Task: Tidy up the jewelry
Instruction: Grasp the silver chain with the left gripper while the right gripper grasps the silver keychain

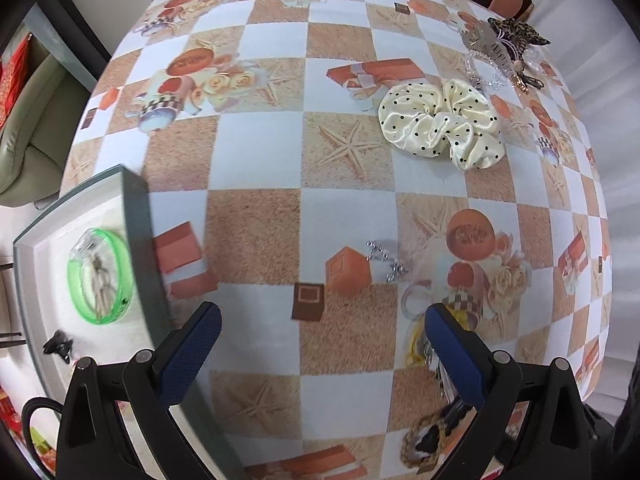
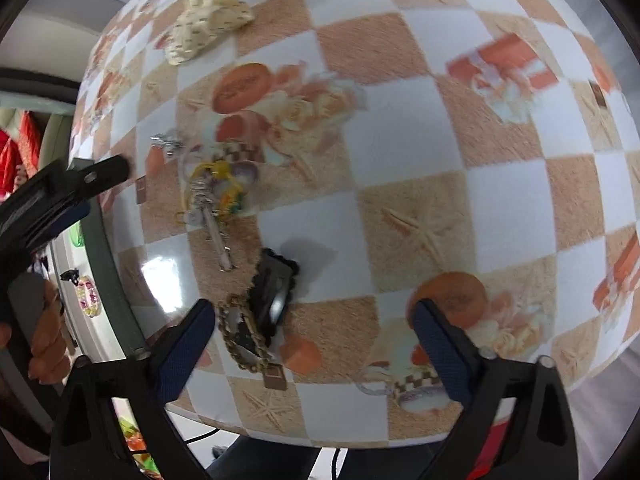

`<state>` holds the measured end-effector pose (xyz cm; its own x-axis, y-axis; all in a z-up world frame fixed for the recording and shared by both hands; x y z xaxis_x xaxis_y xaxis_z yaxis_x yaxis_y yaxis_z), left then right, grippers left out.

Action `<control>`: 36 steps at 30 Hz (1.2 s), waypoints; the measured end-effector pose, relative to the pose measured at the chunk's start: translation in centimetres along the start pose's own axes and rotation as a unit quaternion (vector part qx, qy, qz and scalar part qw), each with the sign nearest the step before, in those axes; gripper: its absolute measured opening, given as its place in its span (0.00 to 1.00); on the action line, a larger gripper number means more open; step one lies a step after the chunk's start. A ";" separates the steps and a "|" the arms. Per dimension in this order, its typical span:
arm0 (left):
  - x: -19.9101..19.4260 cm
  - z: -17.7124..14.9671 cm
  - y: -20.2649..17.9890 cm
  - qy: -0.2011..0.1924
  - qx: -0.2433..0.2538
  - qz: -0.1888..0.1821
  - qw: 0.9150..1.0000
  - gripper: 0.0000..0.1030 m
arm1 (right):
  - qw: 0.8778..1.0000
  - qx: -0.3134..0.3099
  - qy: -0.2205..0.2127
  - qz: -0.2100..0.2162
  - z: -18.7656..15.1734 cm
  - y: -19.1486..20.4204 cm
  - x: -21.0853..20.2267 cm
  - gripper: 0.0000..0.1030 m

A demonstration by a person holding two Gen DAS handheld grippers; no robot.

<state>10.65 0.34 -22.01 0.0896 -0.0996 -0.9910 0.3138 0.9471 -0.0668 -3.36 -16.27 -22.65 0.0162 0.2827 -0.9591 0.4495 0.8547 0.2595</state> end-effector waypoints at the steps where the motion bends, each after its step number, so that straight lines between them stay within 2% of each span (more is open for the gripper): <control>1: 0.3 0.2 -0.1 0.001 0.001 -0.001 1.000 1.00 | 1.000 -0.009 -0.005 0.002 0.0 0.6 0.0 0.85; 5: 1.3 1.3 -0.3 -0.009 0.005 -0.004 1.000 1.00 | 0.999 -0.043 -0.021 0.021 0.1 3.0 0.1 0.66; 7: 1.8 1.6 -0.5 -0.008 0.008 -0.007 1.000 0.90 | 0.998 -0.056 -0.021 0.033 0.0 4.0 0.5 0.60; 8: 2.1 1.7 -0.7 -0.004 0.011 -0.008 1.000 0.90 | 0.997 -0.061 -0.018 0.036 0.0 4.4 0.8 0.57; 10: 2.7 1.9 -1.0 -0.001 0.016 -0.008 1.000 0.88 | 0.997 -0.068 -0.013 0.040 -0.1 4.9 1.4 0.55; 11: 2.9 2.1 -1.2 -0.001 0.018 -0.009 1.000 0.80 | 0.997 -0.070 -0.010 0.040 -0.1 5.2 1.7 0.54; 12: 3.2 2.1 -1.4 0.003 0.020 -0.010 1.000 0.77 | 0.997 -0.072 -0.010 0.040 -0.1 5.3 1.9 0.54; 16: 3.8 2.3 -1.9 0.004 0.029 -0.007 1.000 0.69 | 0.995 -0.085 -0.020 0.038 0.2 6.3 2.4 0.49; 18: 4.0 2.6 -2.4 0.001 0.039 -0.005 0.999 0.62 | 0.995 -0.090 -0.017 0.034 0.3 6.7 2.9 0.46; 20: 3.9 2.8 -2.9 -0.001 0.052 -0.001 0.999 0.50 | 0.995 -0.095 -0.020 0.029 0.5 7.0 3.2 0.43; 21: 4.0 2.9 -3.2 -0.002 0.055 -0.001 0.998 0.48 | 0.994 -0.101 -0.022 0.025 0.4 7.2 3.2 0.41; 23: 4.0 3.1 -3.5 -0.003 0.060 -0.002 0.998 0.37 | 0.993 -0.112 -0.026 0.014 0.4 7.6 3.4 0.25; 24: 4.0 3.4 -4.2 -0.003 0.061 -0.001 0.998 0.36 | 0.993 -0.116 -0.027 0.007 0.4 7.6 3.5 0.19; 25: 4.0 3.4 -4.3 -0.004 0.062 -0.003 0.998 0.28 | 0.993 -0.116 -0.028 0.001 0.4 7.7 3.6 0.11; 27: 4.0 3.5 -4.5 -0.005 0.062 -0.008 0.998 0.18 | 0.993 -0.111 -0.028 0.004 0.5 7.7 3.6 0.11; 30: 3.5 3.3 -4.3 -0.008 0.060 -0.017 0.998 0.18 | 0.995 -0.095 -0.022 0.020 0.7 7.1 3.3 0.11; 36: 1.7 2.2 -2.8 -0.025 0.050 -0.032 0.998 0.18 | 0.995 -0.048 -0.005 0.086 1.7 6.0 1.6 0.11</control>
<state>11.97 -3.14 -23.23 0.1132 -0.1769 -0.9777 0.4129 0.9034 -0.1156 0.85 -11.44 -22.78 0.0949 0.4250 -0.9002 0.3519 0.8316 0.4297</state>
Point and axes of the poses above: each gripper's, at about its wrist camera, not at the fingertips, and x roughly the way its jaws point, y to its left, z to its top, the point moved 7 cm from there along x, roughly the way its jaws point, and after that the axes turned 11 degrees about x, right-handed, at the moved point
